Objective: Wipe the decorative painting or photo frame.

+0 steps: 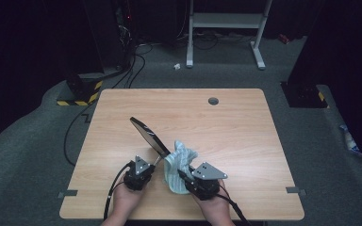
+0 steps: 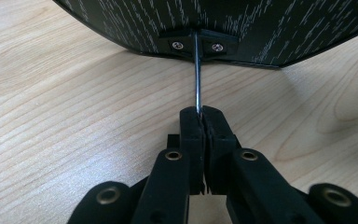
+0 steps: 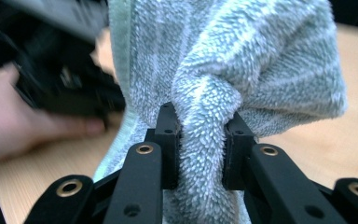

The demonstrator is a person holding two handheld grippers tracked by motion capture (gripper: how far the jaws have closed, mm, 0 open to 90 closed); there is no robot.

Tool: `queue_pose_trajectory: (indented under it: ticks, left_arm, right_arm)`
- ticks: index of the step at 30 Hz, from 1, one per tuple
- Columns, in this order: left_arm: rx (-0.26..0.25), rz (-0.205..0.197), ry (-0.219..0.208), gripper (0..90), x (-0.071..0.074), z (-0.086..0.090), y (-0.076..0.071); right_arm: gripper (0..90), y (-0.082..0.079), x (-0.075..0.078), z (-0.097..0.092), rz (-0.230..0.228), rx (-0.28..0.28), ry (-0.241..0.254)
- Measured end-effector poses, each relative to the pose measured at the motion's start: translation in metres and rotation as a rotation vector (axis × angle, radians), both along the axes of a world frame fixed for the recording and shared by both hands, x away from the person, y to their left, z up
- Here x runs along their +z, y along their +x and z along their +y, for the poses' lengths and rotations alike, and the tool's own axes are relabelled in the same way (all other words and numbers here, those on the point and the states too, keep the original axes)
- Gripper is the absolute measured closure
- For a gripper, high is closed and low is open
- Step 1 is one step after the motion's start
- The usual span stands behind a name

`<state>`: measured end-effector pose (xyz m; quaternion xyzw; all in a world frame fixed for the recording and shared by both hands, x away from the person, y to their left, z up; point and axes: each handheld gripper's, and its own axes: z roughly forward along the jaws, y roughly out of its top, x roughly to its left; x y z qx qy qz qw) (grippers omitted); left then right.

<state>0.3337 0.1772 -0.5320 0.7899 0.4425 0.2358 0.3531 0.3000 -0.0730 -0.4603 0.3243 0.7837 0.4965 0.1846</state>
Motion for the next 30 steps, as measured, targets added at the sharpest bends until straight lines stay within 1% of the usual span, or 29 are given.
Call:
queue_pose_trajectory:
  ticks: [1, 2, 3, 4, 5, 6, 9, 11, 12, 13, 14, 15, 16, 17, 18, 19, 21, 23, 24, 25, 26, 30]
  left_arm:
    - [-0.003, 0.001, 0.002, 87.8, 0.0, 0.0, 0.0]
    - [-0.003, -0.009, 0.009, 87.8, 0.0, 0.0, 0.0]
    - [-0.002, -0.005, 0.01, 87.9, 0.0, -0.001, 0.0]
    - [-0.002, -0.01, 0.015, 87.9, 0.0, -0.001, -0.001]
    - [-0.002, -0.01, 0.015, 87.9, 0.0, -0.001, -0.001]
    - [-0.006, -0.006, 0.016, 88.0, 0.0, -0.001, 0.0]
    - [-0.008, -0.004, 0.018, 88.1, 0.0, 0.0, 0.0]
    - [-0.005, -0.004, 0.007, 88.1, 0.0, 0.0, 0.0]
    - [-0.006, 0.0, 0.005, 88.1, 0.0, 0.0, 0.0]
    - [-0.006, -0.001, 0.006, 88.1, 0.0, 0.0, 0.0]
    - [-0.006, 0.001, 0.002, 88.1, 0.0, 0.001, 0.001]
    - [-0.006, 0.001, 0.002, 88.1, 0.0, 0.001, 0.001]
    - [-0.006, 0.001, 0.001, 88.1, 0.0, 0.001, 0.001]
    - [-0.005, 0.001, 0.0, 88.0, 0.0, 0.001, 0.001]
    - [-0.005, -0.004, 0.003, 88.0, 0.0, 0.001, 0.001]
    - [-0.006, -0.004, 0.01, 88.1, 0.0, 0.0, 0.0]
    - [-0.006, -0.005, 0.011, 88.0, 0.0, 0.0, 0.0]
    - [-0.006, -0.005, 0.011, 88.0, 0.0, 0.0, 0.0]
    - [-0.007, -0.008, 0.015, 88.0, 0.0, 0.0, 0.0]
    - [-0.007, -0.008, 0.015, 88.0, 0.0, 0.0, 0.0]
    - [-0.008, -0.01, 0.017, 88.0, 0.0, 0.0, 0.0]
    - [-0.006, -0.003, 0.005, 87.8, 0.0, 0.0, 0.0]
  right_arm:
    - [72.7, -0.001, 0.005, 0.001, -0.019, 0.0, 0.011]
    - [72.7, -0.002, 0.014, 0.002, -0.052, 0.002, 0.024]
    - [72.8, -0.003, 0.027, 0.006, -0.098, 0.007, 0.034]
    - [72.7, -0.002, 0.031, 0.008, -0.109, 0.01, 0.04]
    - [72.7, -0.002, 0.031, 0.008, -0.109, 0.01, 0.04]
    - [72.7, 0.0, 0.041, 0.012, -0.13, 0.016, 0.05]
    - [72.7, 0.001, 0.043, 0.015, -0.141, 0.018, 0.04]
    - [72.7, 0.002, 0.032, 0.01, -0.129, 0.007, 0.038]
    - [72.7, 0.002, 0.032, 0.01, -0.129, 0.007, 0.038]
    - [72.7, 0.002, 0.022, 0.005, -0.107, -0.007, 0.032]
    - [72.7, 0.002, 0.018, 0.004, -0.1, -0.013, 0.024]
    - [72.7, 0.002, 0.012, 0.002, -0.092, -0.023, 0.003]
    - [72.7, 0.002, 0.012, 0.002, -0.092, -0.023, 0.003]
    - [72.7, 0.002, 0.005, 0.001, -0.076, -0.03, -0.018]
    - [72.7, 0.005, -0.013, 0.001, -0.027, -0.039, -0.061]
    - [72.7, 0.007, -0.023, 0.001, 0.003, -0.042, -0.081]
    - [72.7, 0.014, -0.04, 0.006, 0.061, -0.042, -0.12]
    - [72.7, 0.023, -0.053, 0.012, 0.102, -0.039, -0.16]
    - [72.7, 0.028, -0.058, 0.015, 0.117, -0.039, -0.173]
    - [72.7, 0.028, -0.058, 0.015, 0.117, -0.039, -0.173]
    - [72.6, 0.034, -0.063, 0.018, 0.132, -0.039, -0.175]
    - [72.4, 0.036, -0.062, 0.016, 0.139, -0.036, -0.173]
